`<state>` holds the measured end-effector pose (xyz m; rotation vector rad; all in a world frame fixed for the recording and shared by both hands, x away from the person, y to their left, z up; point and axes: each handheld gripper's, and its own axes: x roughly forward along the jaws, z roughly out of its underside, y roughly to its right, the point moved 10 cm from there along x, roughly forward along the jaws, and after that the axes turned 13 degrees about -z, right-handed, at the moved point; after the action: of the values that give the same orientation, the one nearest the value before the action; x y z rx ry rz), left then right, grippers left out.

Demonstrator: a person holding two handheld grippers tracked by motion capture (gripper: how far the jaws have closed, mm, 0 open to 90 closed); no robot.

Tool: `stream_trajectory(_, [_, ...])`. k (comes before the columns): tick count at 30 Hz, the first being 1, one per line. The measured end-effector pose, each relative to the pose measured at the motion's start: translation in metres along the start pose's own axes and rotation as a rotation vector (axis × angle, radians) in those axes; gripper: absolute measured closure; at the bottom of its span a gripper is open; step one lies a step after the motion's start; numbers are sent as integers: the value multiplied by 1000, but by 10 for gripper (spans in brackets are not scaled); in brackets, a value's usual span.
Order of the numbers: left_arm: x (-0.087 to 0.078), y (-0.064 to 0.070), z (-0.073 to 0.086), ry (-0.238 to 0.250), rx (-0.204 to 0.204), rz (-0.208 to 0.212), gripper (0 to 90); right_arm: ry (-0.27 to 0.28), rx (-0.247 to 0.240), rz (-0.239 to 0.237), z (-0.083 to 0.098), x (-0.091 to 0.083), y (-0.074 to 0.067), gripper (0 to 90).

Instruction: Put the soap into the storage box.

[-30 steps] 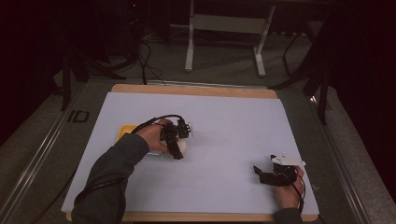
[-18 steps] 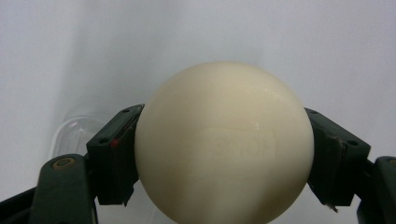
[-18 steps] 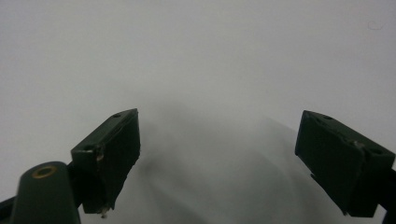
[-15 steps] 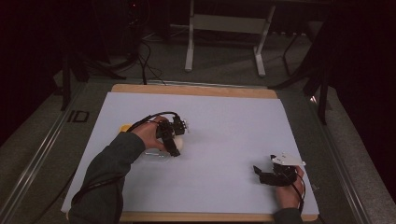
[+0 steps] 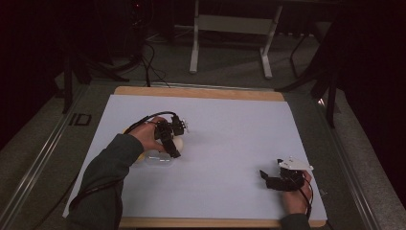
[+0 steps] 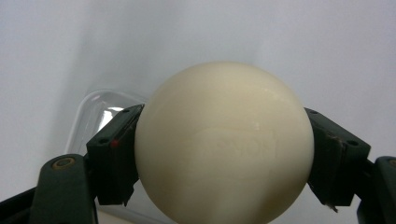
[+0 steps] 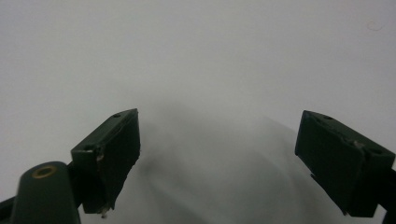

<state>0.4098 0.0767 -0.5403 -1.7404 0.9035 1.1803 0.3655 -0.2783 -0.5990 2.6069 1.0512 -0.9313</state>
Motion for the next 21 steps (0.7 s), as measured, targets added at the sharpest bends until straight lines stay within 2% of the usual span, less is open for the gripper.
stream_trajectory(21, [-8, -18, 19, -2, -61, -25, 229, -3, -2, -1, 0, 0, 0, 140])
